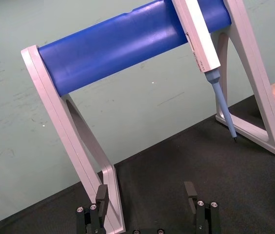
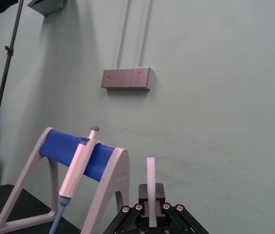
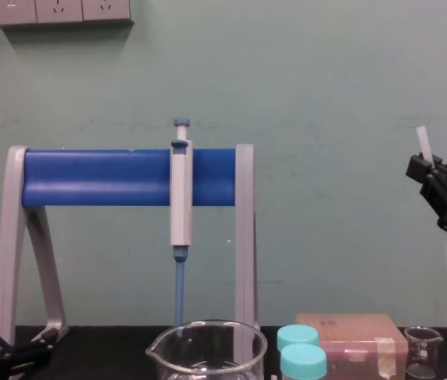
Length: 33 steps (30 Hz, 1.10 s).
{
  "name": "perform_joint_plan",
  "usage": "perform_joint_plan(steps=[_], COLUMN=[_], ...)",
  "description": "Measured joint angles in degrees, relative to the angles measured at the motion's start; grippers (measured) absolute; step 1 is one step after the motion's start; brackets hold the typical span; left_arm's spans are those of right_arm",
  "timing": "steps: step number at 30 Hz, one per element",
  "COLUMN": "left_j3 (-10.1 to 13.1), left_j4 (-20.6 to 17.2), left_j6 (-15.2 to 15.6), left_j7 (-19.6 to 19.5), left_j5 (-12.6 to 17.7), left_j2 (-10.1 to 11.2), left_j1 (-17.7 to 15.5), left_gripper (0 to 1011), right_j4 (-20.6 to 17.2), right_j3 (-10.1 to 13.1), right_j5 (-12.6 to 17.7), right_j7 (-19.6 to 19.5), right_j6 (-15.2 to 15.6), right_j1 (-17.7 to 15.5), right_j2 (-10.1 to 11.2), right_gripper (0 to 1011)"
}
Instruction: Pick up the stirring rod with one hand, then place it down.
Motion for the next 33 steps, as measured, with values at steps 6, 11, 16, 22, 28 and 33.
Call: perform_joint_plan(steps=[6, 11, 16, 22, 28, 33], left_j3=[0.00, 0.00, 0.00, 0.00, 0.00, 0.00], left_j4=[0.00, 0.00, 0.00, 0.00, 0.00, 0.00], left_j6=[0.00, 0.00, 0.00, 0.00, 0.00, 0.00], left_j7=[0.00, 0.00, 0.00, 0.00, 0.00, 0.00], left_j5=[0.00, 0.00, 0.00, 0.00, 0.00, 0.00], left_j2=[0.00, 0.00, 0.00, 0.00, 0.00, 0.00], left_j1=[0.00, 0.00, 0.00, 0.00, 0.00, 0.00], left_gripper=[1000, 1000, 1000, 1000, 1000, 1000], right_j4=[0.18, 0.12, 0.08, 0.03, -0.01, -0.02], right_j3=[0.21, 0.13, 0.06, 0.01, -0.02, -0.05], right_j5=[0.11, 0.13, 0.14, 0.14, 0.14, 0.14], right_j7=[0.10, 0.13, 0.13, 0.13, 0.13, 0.13], right_j6=[0.19, 0.23, 0.25, 0.28, 0.30, 0.31], right_j1=[-0.04, -0.03, -0.02, 0.01, 0.04, 0.04], right_j2=[-0.21, -0.14, -0.08, -0.04, -0.01, 0.01], right_gripper=[68, 68, 68, 68, 69, 68])
